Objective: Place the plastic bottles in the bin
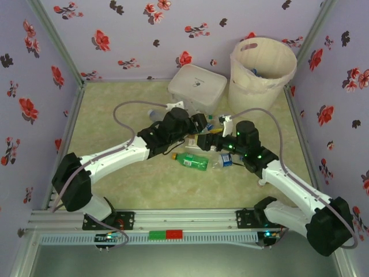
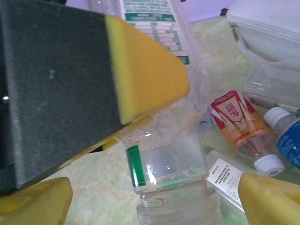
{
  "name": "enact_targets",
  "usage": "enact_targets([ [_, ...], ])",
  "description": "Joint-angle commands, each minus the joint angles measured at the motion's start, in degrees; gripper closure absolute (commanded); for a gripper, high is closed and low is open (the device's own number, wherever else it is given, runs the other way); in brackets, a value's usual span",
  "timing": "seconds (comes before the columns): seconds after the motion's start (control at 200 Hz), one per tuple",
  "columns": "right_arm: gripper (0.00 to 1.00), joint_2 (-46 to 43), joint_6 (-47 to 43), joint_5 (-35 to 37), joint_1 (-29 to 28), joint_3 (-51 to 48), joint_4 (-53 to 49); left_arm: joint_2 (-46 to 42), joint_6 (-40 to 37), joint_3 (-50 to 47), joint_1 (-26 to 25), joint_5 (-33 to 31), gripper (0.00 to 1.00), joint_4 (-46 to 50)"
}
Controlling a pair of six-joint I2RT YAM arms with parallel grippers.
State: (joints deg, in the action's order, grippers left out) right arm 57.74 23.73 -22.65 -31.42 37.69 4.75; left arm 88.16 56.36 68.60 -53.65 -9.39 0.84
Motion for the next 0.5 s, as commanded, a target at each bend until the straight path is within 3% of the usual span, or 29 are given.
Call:
enact_targets([
  [0.0,0.12,0.0,-4.0,3.7,-0.3,1.8,-4.3,-0.9,-1.4,0.0,-0.1,1.6,0.49,-3.4],
  [0.28,0.36,2.7,-4.8,1.1,-0.3,3.1,-3.9,-3.2,-1.3,-2.4,-0.1,6.6,0.48,-5.2],
  [0.495,0.62,3.1,-4.4,-1.1,-0.3,3.0,-2.2,-3.2,-0.1,-3.0,-0.1,8.7,0.47,-6.3],
])
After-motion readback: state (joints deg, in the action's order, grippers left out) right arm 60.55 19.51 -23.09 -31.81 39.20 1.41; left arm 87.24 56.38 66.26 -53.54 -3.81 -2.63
